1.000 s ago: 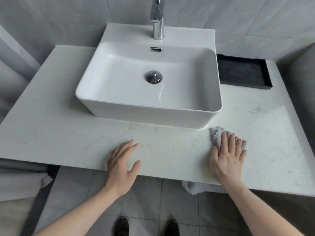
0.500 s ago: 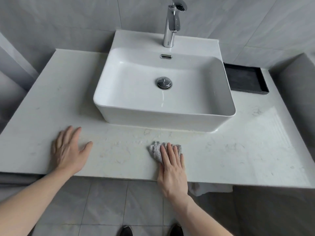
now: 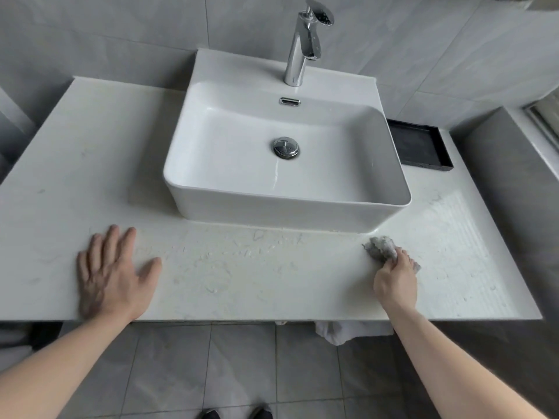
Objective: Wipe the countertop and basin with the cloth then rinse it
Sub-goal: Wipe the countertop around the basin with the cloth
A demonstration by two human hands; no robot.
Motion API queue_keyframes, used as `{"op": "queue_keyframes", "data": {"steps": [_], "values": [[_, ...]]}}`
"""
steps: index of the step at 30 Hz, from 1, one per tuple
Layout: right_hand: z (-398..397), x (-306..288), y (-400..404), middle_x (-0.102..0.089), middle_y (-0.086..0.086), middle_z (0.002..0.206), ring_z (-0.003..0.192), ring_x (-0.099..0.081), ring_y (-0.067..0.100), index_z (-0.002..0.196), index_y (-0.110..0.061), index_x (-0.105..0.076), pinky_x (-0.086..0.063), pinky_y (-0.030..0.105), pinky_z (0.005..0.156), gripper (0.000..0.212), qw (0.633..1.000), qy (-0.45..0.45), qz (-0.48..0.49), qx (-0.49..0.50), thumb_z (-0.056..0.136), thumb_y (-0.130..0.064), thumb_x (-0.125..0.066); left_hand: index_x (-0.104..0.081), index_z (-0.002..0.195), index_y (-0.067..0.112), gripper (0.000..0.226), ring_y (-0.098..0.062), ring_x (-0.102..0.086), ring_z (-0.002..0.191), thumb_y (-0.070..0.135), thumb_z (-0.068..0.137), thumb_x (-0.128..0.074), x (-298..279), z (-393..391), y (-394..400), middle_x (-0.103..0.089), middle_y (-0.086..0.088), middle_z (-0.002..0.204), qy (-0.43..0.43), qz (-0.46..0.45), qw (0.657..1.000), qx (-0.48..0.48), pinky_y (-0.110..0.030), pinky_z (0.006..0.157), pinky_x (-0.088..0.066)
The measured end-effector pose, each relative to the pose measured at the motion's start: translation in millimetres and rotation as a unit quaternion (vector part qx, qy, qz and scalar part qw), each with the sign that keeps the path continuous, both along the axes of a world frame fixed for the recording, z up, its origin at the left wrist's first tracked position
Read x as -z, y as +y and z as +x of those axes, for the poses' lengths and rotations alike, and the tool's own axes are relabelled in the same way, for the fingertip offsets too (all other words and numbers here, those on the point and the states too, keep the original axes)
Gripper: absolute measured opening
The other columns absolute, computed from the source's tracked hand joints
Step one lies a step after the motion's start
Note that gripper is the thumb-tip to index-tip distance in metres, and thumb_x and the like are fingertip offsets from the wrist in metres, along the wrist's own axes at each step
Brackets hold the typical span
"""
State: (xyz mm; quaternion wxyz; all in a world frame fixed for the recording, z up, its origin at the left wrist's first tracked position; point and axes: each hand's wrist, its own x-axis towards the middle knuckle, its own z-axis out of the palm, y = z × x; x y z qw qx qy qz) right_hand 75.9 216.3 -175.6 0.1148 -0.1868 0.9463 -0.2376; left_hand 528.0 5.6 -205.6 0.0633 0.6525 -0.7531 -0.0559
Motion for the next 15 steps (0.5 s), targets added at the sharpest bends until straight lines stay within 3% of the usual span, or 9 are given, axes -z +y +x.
{"op": "queue_keyframes", "data": {"steps": [2, 8, 11, 15], "values": [[5.2, 4.0, -17.3, -0.043, 0.014, 0.155, 0.148, -0.027, 0.032, 0.149, -0.006, -0.045, -0.013, 0.051, 0.126, 0.045, 1.0, 0.015, 0.001, -0.016, 0.107, -0.015, -0.033, -0.032, 0.153, 0.025, 0.077, -0.028, -0.013, 0.153, 0.061, 0.085, -0.036, -0.4, -0.6, 0.1, -0.02, -0.002, 0.166, 0.0, -0.002, 1.0, -0.002, -0.049, 0.123, -0.009], [74.8, 15.9, -66.7, -0.007, 0.011, 0.173, 0.159, -0.002, 0.03, 0.163, -0.006, -0.017, 0.003, 0.048, 0.127, 0.061, 0.999, 0.016, 0.034, -0.037, 0.107, -0.027, -0.033, -0.032, 0.154, 0.026, 0.077, -0.026, -0.012, 0.153, 0.06, 0.085, -0.037, -2.5, -1.2, 0.4, -0.02, -0.001, 0.167, 0.0, -0.007, 1.0, -0.007, -0.048, 0.124, -0.008], [125.4, 18.9, -92.4, -0.009, 0.018, 0.171, 0.159, -0.001, 0.033, 0.162, -0.001, -0.015, 0.007, 0.046, 0.126, 0.066, 0.998, 0.016, 0.02, -0.063, 0.104, -0.024, -0.038, -0.033, 0.154, 0.026, 0.077, -0.025, -0.012, 0.154, 0.06, 0.084, -0.038, -2.4, -2.5, 1.2, -0.02, 0.0, 0.167, 0.003, -0.008, 1.0, -0.016, -0.047, 0.124, -0.008], [165.2, 20.8, -111.1, -0.016, 0.023, 0.168, 0.158, -0.006, 0.039, 0.16, 0.003, -0.018, 0.0, 0.052, 0.128, 0.07, 0.996, 0.015, 0.019, -0.081, 0.1, -0.023, -0.043, -0.033, 0.154, 0.027, 0.077, -0.025, -0.012, 0.154, 0.059, 0.085, -0.039, -0.9, -2.1, 1.0, -0.02, 0.0, 0.167, 0.002, -0.01, 1.0, -0.012, -0.047, 0.124, -0.008]]}}
